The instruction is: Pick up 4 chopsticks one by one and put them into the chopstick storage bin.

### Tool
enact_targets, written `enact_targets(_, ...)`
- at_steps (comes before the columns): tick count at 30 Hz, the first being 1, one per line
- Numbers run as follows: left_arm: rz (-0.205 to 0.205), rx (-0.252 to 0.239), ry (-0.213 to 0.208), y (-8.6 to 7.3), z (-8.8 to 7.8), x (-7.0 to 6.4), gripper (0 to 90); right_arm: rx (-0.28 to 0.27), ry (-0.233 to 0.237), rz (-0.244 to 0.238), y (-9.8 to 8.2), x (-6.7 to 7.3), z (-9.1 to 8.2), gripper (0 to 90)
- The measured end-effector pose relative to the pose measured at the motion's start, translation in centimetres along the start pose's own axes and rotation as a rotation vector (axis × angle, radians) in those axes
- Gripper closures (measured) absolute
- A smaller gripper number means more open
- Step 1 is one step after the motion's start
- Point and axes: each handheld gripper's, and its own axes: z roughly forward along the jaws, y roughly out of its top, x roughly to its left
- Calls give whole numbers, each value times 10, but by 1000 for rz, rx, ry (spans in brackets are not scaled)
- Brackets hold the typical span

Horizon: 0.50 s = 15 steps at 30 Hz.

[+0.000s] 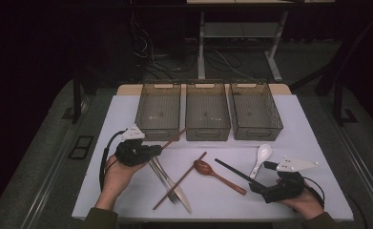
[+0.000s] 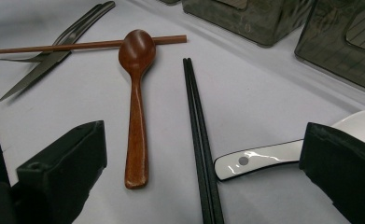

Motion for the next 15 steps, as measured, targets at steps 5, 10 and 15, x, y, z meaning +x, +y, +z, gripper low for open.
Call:
enact_targets(5, 4, -3, 0, 9, 3, 5, 828, -1, -6, -1, 0, -1, 0, 7)
enact_targets(10, 6, -12, -3, 18, 5, 10, 828, -2, -7, 1, 0, -1, -1, 7)
enact_targets(15, 13, -18, 5, 28, 6, 15, 828, -3, -5, 4, 0, -1, -1, 7)
